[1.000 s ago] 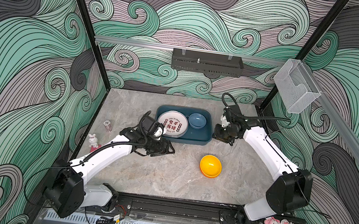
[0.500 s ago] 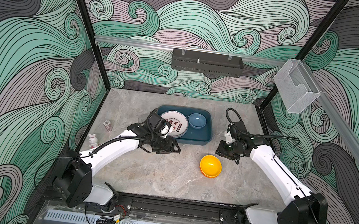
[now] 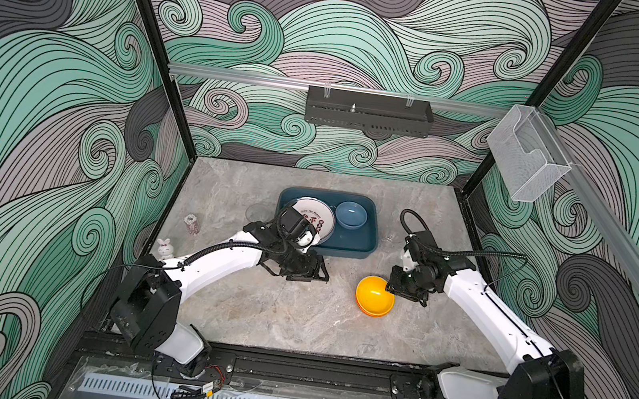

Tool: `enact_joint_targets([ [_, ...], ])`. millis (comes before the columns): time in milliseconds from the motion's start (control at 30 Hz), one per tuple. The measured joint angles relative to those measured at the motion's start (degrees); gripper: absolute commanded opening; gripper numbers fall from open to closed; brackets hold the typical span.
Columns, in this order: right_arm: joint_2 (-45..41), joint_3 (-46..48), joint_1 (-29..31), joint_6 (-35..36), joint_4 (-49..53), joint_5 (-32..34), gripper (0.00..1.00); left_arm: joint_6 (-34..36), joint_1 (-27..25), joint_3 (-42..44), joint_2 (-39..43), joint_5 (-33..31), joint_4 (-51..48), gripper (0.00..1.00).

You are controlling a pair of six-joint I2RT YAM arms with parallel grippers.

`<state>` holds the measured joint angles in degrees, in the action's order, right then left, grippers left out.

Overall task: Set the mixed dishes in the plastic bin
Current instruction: 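Move the right gripper to the yellow bowl and grip its rim, then lift the yellow bowl off the orange bowl with the right gripper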

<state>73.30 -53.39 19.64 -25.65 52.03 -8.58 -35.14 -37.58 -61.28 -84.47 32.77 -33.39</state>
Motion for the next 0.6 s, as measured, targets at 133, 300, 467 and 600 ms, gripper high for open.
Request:
enact_joint_targets([
  [133, 0.0, 0.9, 0.0, -0.3, 0.0, 0.7, 0.36, 0.0, -0.1, 0.0, -0.4, -0.1, 0.0, 0.64],
  [300, 1.3, 1.7, 0.0, -0.6, 0.0, 1.7, 0.31, 0.0, -0.1, 0.0, -0.6, -0.2, 0.0, 0.63],
  [467, 2.9, 2.4, 0.0, -0.7, 0.0, 2.3, 0.25, 0.0, -0.1, 0.0, -0.6, -0.2, 0.0, 0.63],
  [600, 3.4, 2.4, 0.0, -0.8, -0.4, 2.3, 0.2, 0.0, -0.1, 0.0, -0.6, -0.2, 0.0, 0.62],
])
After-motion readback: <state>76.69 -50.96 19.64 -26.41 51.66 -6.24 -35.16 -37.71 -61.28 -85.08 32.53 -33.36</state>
